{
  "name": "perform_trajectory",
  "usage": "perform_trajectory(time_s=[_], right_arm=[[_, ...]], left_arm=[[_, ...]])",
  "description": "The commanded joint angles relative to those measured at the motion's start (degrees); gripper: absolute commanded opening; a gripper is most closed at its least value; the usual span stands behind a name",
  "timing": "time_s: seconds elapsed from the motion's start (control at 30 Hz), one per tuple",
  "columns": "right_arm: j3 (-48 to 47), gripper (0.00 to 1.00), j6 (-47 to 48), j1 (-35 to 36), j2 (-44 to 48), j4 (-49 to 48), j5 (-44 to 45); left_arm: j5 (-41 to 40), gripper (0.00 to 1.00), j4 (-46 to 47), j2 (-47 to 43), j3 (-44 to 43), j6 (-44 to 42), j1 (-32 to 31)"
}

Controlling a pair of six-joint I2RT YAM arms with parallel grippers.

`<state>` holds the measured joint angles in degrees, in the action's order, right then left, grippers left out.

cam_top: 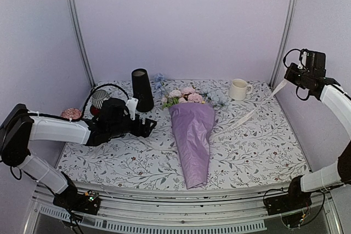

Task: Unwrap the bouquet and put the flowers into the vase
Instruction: Untie the half-tied ribbon from the folded wrapping paper.

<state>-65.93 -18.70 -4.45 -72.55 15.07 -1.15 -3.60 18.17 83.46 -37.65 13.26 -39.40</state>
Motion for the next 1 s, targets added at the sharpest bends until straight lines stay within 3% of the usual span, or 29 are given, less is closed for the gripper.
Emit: perform_trajectory(time_s=[0.0, 0.03, 0.1, 0.13, 0.17, 0.33, 0.53, 0.67, 0.73, 0.83, 0.87, 0.97], right_arm=[[1.6, 0.09, -7.7, 0.8, -2.1, 2.8, 4.9], [2.9, 0.19, -8.4, 0.8, -2.3, 2.6, 5.2], [5.7, 0.75, -9.7, 0.8, -2.3, 2.4, 5.4], [6.9, 0.89, -9.8, 0.8, -2.2, 2.2, 5.0], [8.3, 0.92, -9.3, 0.8, -1.7, 1.2, 2.4], [16.8, 0.94, -1.8, 1.0, 4.0, -3.2, -10.1], [21.3, 0.92, 0.7, 6.3, 8.6, 1.2, -5.9], [23.3, 0.88, -0.9, 15.9, 8.2, 1.0, -6.1], [24.1, 0.82, -2.2, 20.7, 6.8, 0.8, -6.0], [26.5, 0.57, -4.0, 25.6, 4.9, -0.5, -8.2], [28.2, 0.54, -4.7, 27.0, 4.5, -1.5, -9.3], [31.4, 0.57, -5.5, 30.4, 3.6, -4.4, -10.8]], left_arm=[[-0.8, 0.95, -1.9, 0.6, -1.7, -0.8, -0.6], [-1.0, 0.95, -2.0, 0.7, -1.6, -0.8, -0.6], [-1.4, 0.95, -2.2, 1.0, -1.7, -1.0, -0.5], [-1.5, 0.95, -2.6, 1.2, -2.1, -1.0, -0.5], [-1.5, 0.95, -3.1, 1.3, -2.4, -1.0, -0.5], [-1.1, 0.95, -5.0, -0.2, -2.0, -0.7, -0.5], [5.8, 0.89, -9.3, -2.3, -1.1, 0.3, -0.7], [13.6, 0.70, -11.8, -2.1, -1.2, 2.3, -1.3], [17.0, 0.53, -12.4, -1.5, -1.0, 4.4, -1.8], [20.6, 0.34, -9.1, -0.6, 1.1, 8.3, -3.4], [21.2, 0.29, -8.0, -0.1, 2.0, 9.4, -4.1], [20.2, 0.36, -7.2, 1.9, 1.9, 11.5, -6.4]])
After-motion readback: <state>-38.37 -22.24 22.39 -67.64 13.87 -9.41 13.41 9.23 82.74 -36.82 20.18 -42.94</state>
